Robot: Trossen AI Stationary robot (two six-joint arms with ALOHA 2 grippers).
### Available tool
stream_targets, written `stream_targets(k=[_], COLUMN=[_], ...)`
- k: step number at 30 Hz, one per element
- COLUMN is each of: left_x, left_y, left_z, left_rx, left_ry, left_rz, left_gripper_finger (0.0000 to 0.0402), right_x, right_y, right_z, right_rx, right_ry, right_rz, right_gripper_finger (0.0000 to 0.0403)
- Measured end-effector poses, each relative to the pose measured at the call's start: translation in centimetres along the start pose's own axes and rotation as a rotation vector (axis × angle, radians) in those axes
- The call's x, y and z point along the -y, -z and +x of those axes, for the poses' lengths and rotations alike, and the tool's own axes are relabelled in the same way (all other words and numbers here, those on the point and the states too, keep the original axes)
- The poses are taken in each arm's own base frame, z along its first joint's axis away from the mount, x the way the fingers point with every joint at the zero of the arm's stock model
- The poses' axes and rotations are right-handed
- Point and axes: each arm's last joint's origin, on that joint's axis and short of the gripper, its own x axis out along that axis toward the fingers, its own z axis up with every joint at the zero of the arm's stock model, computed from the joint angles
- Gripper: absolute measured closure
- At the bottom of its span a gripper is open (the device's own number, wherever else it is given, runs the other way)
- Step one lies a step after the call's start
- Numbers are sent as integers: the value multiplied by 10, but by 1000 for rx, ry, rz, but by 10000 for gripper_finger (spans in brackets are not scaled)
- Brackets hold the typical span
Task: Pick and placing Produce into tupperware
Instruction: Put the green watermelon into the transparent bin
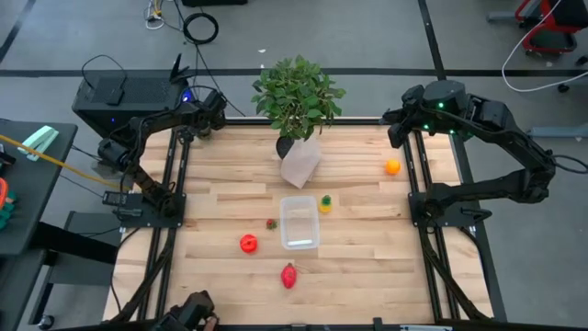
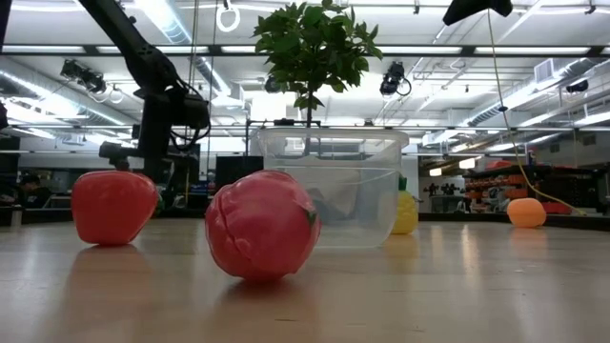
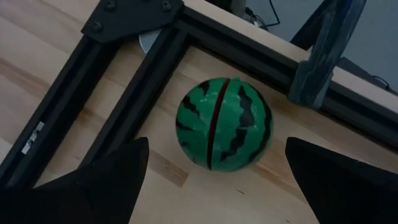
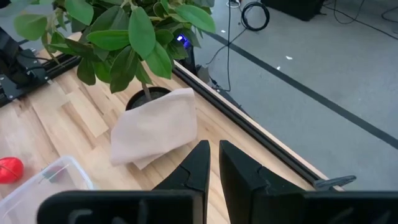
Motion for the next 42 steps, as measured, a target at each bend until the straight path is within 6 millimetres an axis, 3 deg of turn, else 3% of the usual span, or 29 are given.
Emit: stream_targets(k=[9, 26, 42], left_x=[6, 9, 13], left_y=[8, 5, 2], left_z=[21, 19, 19], left_rx=[-104, 28, 37], left_ry=[-17, -56, -10], left_rz=[14, -36, -100], left_gripper_finger=[15, 28, 47], right_x=[0, 0, -1], right_y=[0, 0, 0], right_z=[1, 1, 1], right_rx=[-3, -5, -10], right_ry=[-3, -6, -28], right_rz=[-1, 2, 18], right_gripper_finger=[360, 360, 360])
